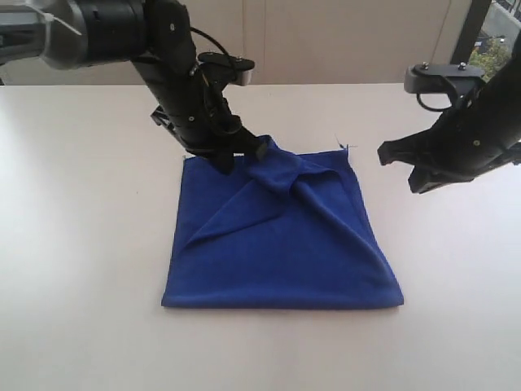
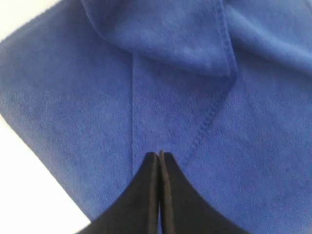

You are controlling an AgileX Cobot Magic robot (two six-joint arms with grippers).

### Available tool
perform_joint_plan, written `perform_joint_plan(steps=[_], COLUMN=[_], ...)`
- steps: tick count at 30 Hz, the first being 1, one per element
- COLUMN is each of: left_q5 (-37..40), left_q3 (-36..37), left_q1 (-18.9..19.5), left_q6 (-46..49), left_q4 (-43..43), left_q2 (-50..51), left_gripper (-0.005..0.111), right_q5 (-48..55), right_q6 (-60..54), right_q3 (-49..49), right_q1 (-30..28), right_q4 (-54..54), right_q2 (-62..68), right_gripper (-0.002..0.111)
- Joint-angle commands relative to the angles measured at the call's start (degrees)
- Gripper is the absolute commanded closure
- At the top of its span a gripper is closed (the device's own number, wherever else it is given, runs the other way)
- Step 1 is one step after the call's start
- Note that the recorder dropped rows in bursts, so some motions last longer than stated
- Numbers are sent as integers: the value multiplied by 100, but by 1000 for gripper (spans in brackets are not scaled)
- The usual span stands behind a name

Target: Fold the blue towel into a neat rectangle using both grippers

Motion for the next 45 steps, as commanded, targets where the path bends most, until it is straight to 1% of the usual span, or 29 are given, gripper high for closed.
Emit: perform_joint_plan(steps=[1, 4, 9, 11, 13, 15, 20, 22, 23, 27, 34, 36, 40, 44, 45], left_q5=[286, 297, 307, 238, 75, -78, -654, -833, -863, -943, -947, -947, -947, -939, -939], left_q3=[-950, -1547, -2519, -2820, -3029, -3105, -3104, -3104, -3104, -3104, -3104, -3104, -3104, -3104, -3104], left_q1=[-53, -136, -304, -397, -490, -569, -699, -736, -752, -849, -863, -863, -863, -863, -863], left_q6=[-209, -329, -482, -482, -463, -417, -487, -617, -641, -582, -576, -576, -576, -576, -576], left_q4=[33, 47, 212, 383, 732, 1097, 1148, 1145, 1111, 1114, 1357, 1476, 1621, 1635, 1635], left_q2=[623, 1058, 1771, 2017, 2222, 2342, 2421, 2421, 2421, 2494, 2680, 2689, 2678, 2678, 2678], left_gripper=[107, 107, 107, 107, 106, 101, 74, 68, 67, 68, 68, 70, 85, 104, 107], right_q5=[187, 200, 138, 115, 115, 115, 90, 90, 90, 78, 106, 106, 106, 106, 96], right_q6=[-596, -596, -585, -585, -585, -585, -585, -585, -585, -585, -585, -585, -585, -585, -585], right_q3=[-279, -290, -290, -290, -290, -290, -290, -290, -290, -290, -290, -290, -290, -290, -290], right_q1=[-444, -594, -657, -657, -657, -657, -657, -657, -657, -657, -657, -657, -657, -657, -657], right_q4=[452, 455, 500, 510, 525, 525, 525, 536, 536, 547, 547, 547, 547, 547, 558], right_q2=[-58, -58, 48, 119, 213, 300, 412, 411, 411, 411, 411, 411, 411, 411, 411], right_gripper=[108, 108, 108, 108, 108, 108, 108, 108, 108, 108, 108, 108, 108, 108, 108])
